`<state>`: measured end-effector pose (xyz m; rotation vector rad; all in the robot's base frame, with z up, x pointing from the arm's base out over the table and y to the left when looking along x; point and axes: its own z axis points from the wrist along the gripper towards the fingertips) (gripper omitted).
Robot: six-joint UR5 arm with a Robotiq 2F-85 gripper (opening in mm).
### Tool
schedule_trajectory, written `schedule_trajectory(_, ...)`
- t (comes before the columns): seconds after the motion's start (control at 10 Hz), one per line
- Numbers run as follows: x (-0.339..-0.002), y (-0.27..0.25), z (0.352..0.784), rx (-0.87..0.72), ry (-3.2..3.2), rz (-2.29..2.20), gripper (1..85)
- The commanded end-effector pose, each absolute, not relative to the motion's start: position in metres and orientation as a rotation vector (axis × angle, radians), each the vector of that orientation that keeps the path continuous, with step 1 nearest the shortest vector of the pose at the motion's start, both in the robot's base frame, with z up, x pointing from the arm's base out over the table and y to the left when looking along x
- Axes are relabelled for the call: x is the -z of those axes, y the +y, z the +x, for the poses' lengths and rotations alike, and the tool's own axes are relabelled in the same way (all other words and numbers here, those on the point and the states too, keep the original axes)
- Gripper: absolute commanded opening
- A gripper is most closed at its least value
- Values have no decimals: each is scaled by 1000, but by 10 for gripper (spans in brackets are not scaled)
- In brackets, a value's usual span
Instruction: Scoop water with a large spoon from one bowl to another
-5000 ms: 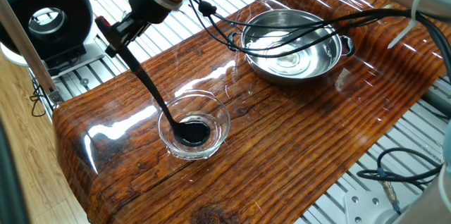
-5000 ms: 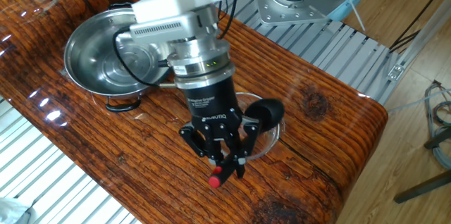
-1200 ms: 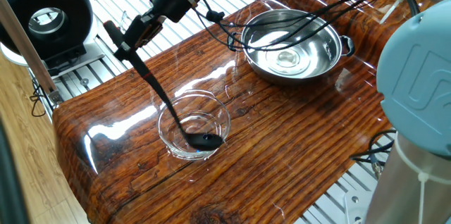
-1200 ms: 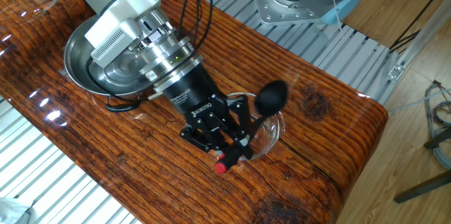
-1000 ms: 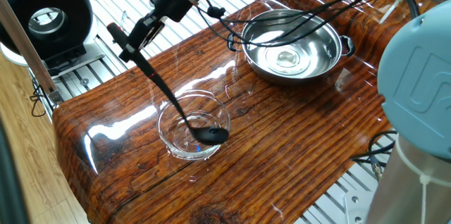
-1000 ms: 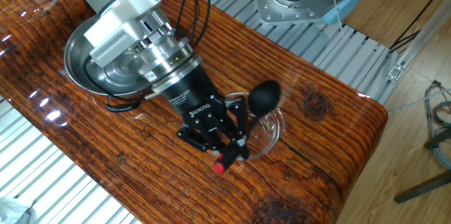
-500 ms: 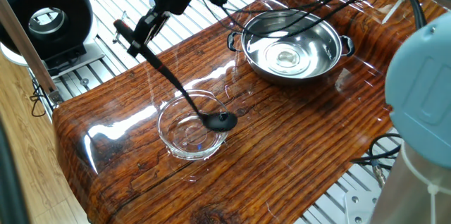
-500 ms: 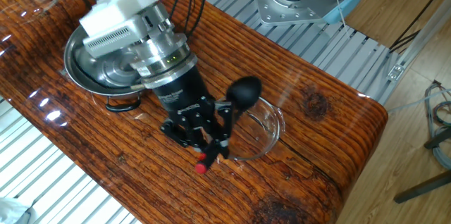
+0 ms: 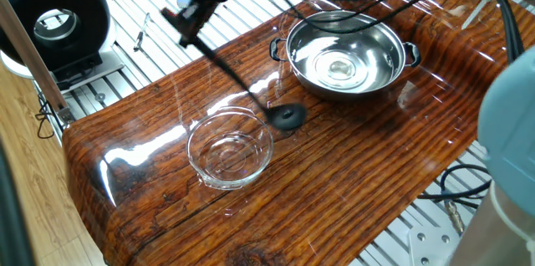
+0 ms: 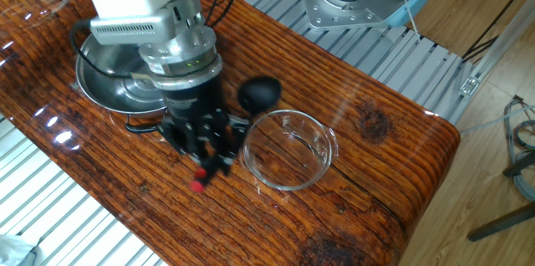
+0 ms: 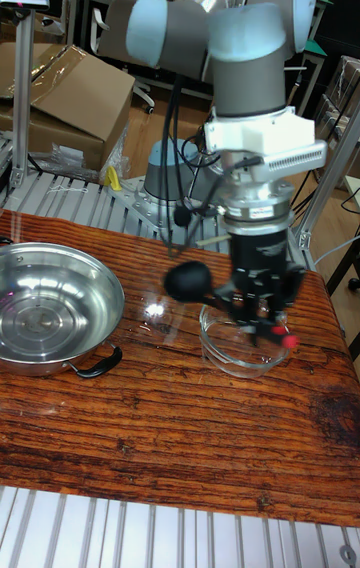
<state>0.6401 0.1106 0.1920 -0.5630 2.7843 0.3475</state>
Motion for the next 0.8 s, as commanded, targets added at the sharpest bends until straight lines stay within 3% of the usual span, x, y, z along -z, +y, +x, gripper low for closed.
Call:
schedule_trajectory(0.0,-182,48,625,-118,2892,-366,10)
schedule_trajectory(0.2,-169,15,627,-33,2864,-266,10)
schedule_trajectory(0.4,-153,18,621,-151,2866,-142,10)
schedule_trajectory(0.7,-139,2,607,-105,2897,-90,10)
